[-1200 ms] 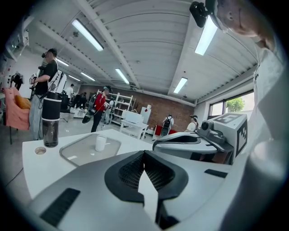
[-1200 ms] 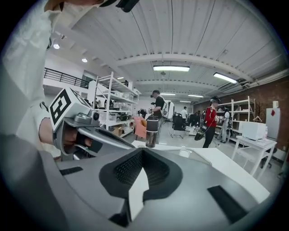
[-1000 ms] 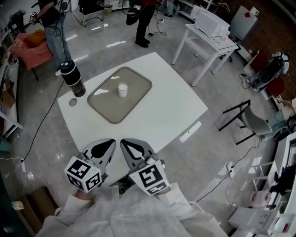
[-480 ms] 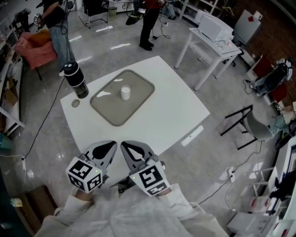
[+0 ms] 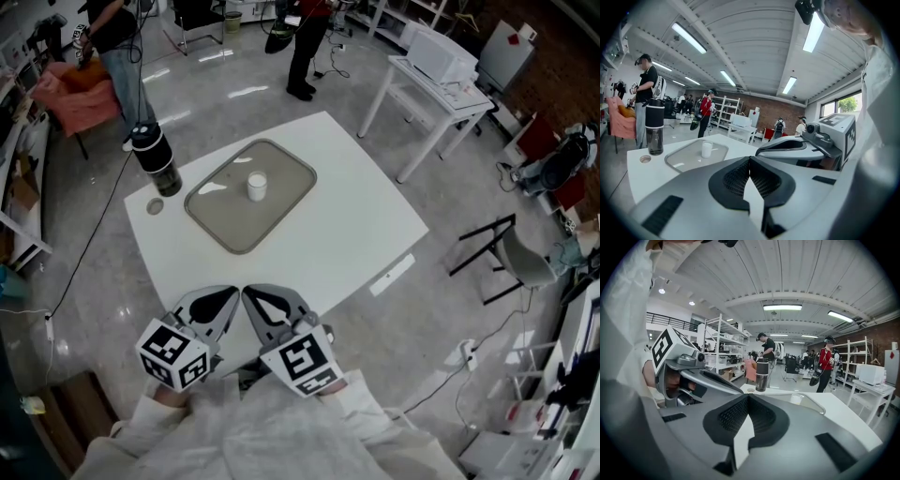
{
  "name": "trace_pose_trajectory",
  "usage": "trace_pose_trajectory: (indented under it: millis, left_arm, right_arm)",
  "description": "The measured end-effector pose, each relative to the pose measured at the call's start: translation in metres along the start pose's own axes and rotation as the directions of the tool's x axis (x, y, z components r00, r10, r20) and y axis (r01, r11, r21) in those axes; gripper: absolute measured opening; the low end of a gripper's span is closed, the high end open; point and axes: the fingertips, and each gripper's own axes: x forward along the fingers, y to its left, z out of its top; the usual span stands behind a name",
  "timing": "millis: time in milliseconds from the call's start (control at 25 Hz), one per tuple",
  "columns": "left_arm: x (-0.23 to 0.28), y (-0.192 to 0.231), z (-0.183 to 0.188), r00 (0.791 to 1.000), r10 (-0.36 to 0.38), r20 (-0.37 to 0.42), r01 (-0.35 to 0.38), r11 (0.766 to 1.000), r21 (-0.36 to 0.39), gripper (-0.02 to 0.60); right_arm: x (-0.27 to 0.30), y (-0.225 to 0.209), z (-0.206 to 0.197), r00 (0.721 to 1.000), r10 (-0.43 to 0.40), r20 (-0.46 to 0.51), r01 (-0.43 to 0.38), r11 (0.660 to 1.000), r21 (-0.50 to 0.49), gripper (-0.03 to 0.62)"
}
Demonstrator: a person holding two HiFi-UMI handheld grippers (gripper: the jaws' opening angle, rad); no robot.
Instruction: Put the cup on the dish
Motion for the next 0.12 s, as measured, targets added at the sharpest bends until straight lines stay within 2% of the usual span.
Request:
trace_pose_trajectory:
  millis: [120]
  left_arm:
    - [-0.0009, 0.0031, 0.0002, 1.0, 0.009, 0.006, -0.009, 1.0, -0.002, 0.008]
  right_arm:
    - [0.0019, -0.0016, -0.0004, 1.0, 0.002, -0.004, -0.002, 1.0, 0.001, 0.012]
